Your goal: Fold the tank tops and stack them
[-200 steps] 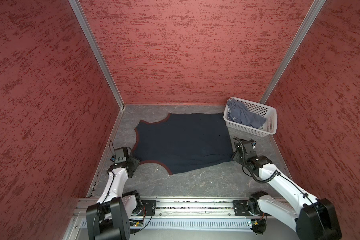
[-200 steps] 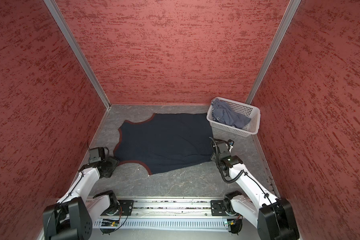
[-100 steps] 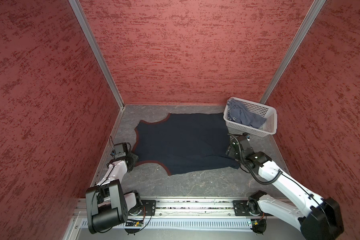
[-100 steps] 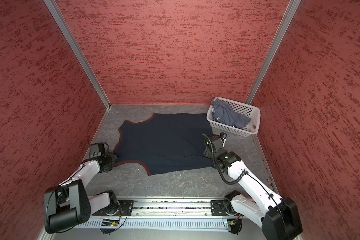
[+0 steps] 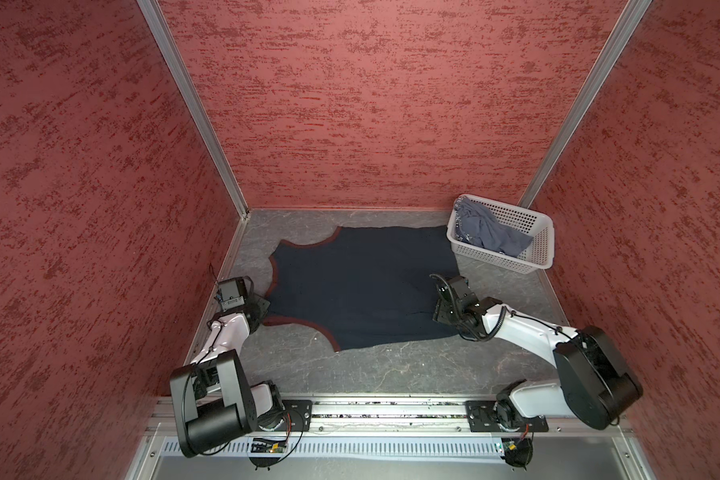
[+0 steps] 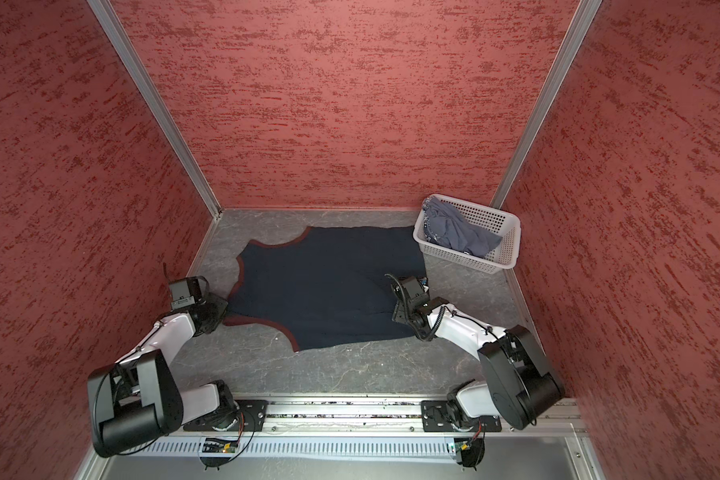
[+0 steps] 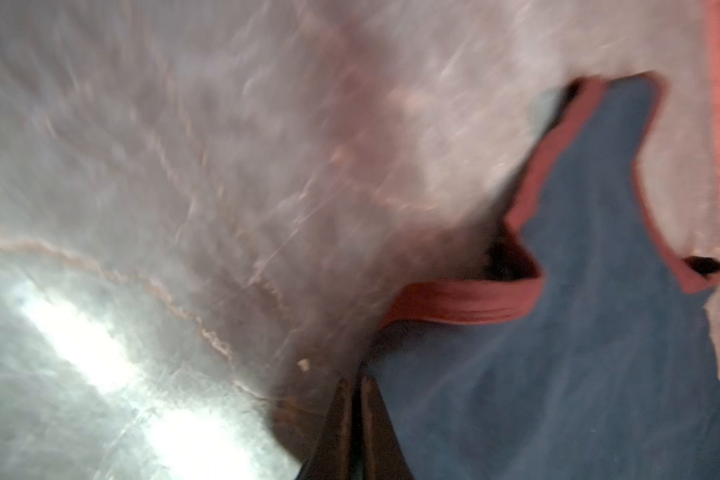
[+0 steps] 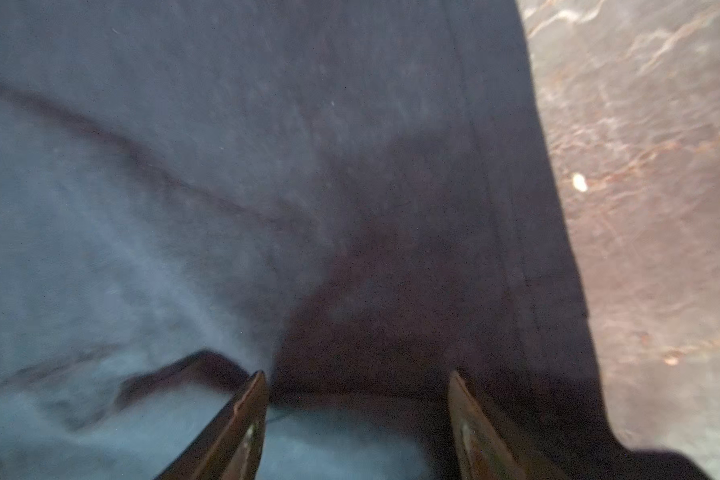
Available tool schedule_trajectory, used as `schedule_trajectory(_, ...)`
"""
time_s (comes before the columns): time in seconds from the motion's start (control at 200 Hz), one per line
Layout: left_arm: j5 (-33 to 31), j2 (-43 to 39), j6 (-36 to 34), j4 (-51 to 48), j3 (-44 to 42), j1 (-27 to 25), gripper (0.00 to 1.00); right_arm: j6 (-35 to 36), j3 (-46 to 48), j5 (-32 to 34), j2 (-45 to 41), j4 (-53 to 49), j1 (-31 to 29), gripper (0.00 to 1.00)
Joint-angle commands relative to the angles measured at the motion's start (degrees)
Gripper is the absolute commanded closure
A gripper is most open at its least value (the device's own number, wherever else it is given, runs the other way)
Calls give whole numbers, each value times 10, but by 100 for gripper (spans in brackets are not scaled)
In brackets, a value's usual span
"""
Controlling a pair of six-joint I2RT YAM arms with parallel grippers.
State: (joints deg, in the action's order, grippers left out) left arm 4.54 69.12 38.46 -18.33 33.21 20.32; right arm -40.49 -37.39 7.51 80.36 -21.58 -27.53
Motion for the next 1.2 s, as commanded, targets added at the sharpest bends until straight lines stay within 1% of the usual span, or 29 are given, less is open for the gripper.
schedule_trajectory(0.0, -90, -72, -28, -19, 34, -29, 91, -6, 4, -13, 3, 14, 0, 30)
schedule_trajectory(0.04, -116, -94, -33, -21, 34, -42, 91, -6, 5, -22, 2, 15, 0, 30)
schedule_trajectory(0.075, -129, -106, -32, -27, 34, -49, 88, -7, 6, -32, -1, 17, -1, 30)
schedule_trajectory(0.13, -127, -110, -17, -43, 30, -45, 77, -9, 10, -50, -6, 24, -2, 31)
schedule_trajectory(0.15, -121, -108, -10, -49, 27, -40, 73, -9, 11, -54, -7, 25, -2, 31)
schedule_trajectory(0.215, -89, -93, 2, -64, 17, -19, 70, -10, 9, -55, -14, 20, -2, 31)
schedule_trajectory(0.255, -68, -82, 3, -67, 11, -11, 66, -8, 6, -46, -20, 12, -2, 31)
schedule_trajectory(0.401, -21, -39, -11, -85, 1, -8, 48, 1, -5, -11, -54, -15, -2, 30)
schedule_trajectory(0.516, 36, 6, -8, -70, -11, 10, 47, 6, -6, 3, -74, -20, -2, 30)
schedule_trajectory(0.631, 65, 41, 2, -32, -29, 17, 46, 4, -3, 3, -80, -18, -2, 30)
schedule_trajectory(0.691, 82, 63, 6, -18, -29, 17, 47, 2, 1, 4, -80, -16, -2, 30)
schedule_trajectory(0.766, 100, 83, 13, 0, -29, 17, 52, 1, 8, 4, -82, -14, -2, 30)
schedule_trajectory(0.796, 106, 88, 14, 6, -28, 17, 56, 1, 10, 4, -82, -14, -3, 30)
schedule_trajectory(0.892, 107, 93, 16, 12, -24, 16, 73, 1, 15, 10, -80, -16, -2, 30)
schedule_trajectory(0.957, 99, 81, 12, 5, -18, 15, 82, -1, 16, 17, -74, -19, -2, 29)
schedule_trajectory(1.007, 80, 63, 8, -10, -8, 12, 87, -2, 17, 18, -65, -20, -2, 29)
schedule_trajectory(1.097, 23, 16, -3, -50, 14, -2, 92, -5, 17, 14, -50, -18, -3, 29)
schedule_trajectory(1.192, -60, -42, -15, -93, 36, -18, 95, -8, 19, -5, -40, -11, -2, 29)
